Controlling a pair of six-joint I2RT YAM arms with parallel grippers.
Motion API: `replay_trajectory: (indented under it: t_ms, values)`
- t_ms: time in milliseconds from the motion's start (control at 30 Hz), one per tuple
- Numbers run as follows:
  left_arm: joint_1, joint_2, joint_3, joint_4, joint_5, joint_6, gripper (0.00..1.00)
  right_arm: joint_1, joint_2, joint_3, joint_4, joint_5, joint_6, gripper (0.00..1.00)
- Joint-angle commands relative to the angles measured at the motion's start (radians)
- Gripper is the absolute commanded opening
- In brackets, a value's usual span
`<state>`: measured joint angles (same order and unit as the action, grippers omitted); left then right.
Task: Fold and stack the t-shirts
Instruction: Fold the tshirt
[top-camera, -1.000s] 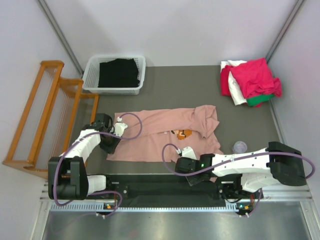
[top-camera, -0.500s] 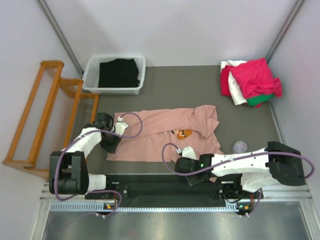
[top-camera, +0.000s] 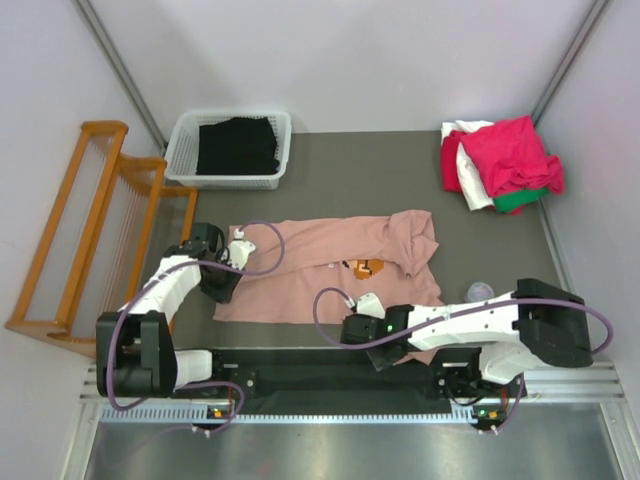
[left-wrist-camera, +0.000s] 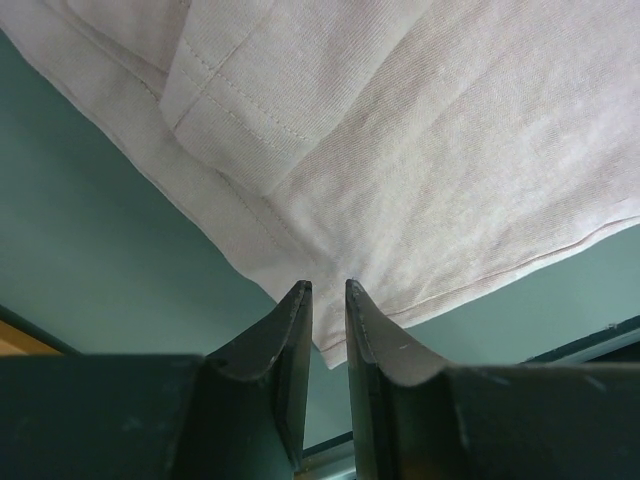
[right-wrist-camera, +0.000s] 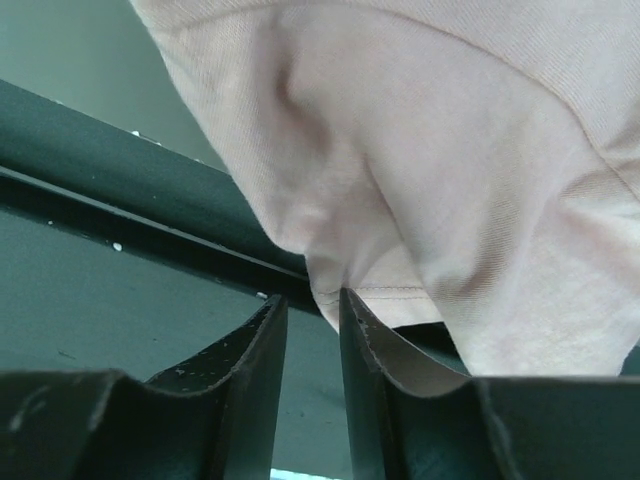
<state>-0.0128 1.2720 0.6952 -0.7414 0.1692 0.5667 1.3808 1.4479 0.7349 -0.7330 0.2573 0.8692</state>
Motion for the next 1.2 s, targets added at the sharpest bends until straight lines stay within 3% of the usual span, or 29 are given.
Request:
replay_trajectory:
  t_ms: [0, 100, 233, 467, 1000, 1067, 1167]
  values:
    - [0.005, -0.020, 0.041, -0.032, 0.041, -0.008, 0.25, 0.009, 0.179, -0.046, 0.017, 0.045, 0.033, 0.29]
    - [0.007, -0.029, 0.037, -0.038, 0.041, -0.008, 0.25, 0.011, 0.239, 0.027, -0.015, 0.069, 0.021, 0.31]
    - [0.005, -0.048, 0.030, -0.047, 0.033, -0.004, 0.24, -0.003, 0.255, 0.073, -0.025, 0.083, 0.001, 0.48]
    - [0.005, -0.053, 0.029, -0.055, 0.039, -0.005, 0.24, -0.078, 0.204, 0.057, 0.000, 0.080, -0.027, 0.54]
    - [0.005, -0.043, 0.026, -0.047, 0.035, -0.013, 0.25, -0.114, 0.192, 0.149, 0.006, 0.077, -0.131, 0.53]
    - [0.005, -0.046, 0.024, -0.047, 0.033, -0.011, 0.25, -0.114, 0.189, 0.149, 0.007, 0.080, -0.122, 0.50]
    - [0.005, -0.045, 0.020, -0.044, 0.026, -0.008, 0.24, -0.112, 0.181, 0.135, 0.006, 0.086, -0.102, 0.38]
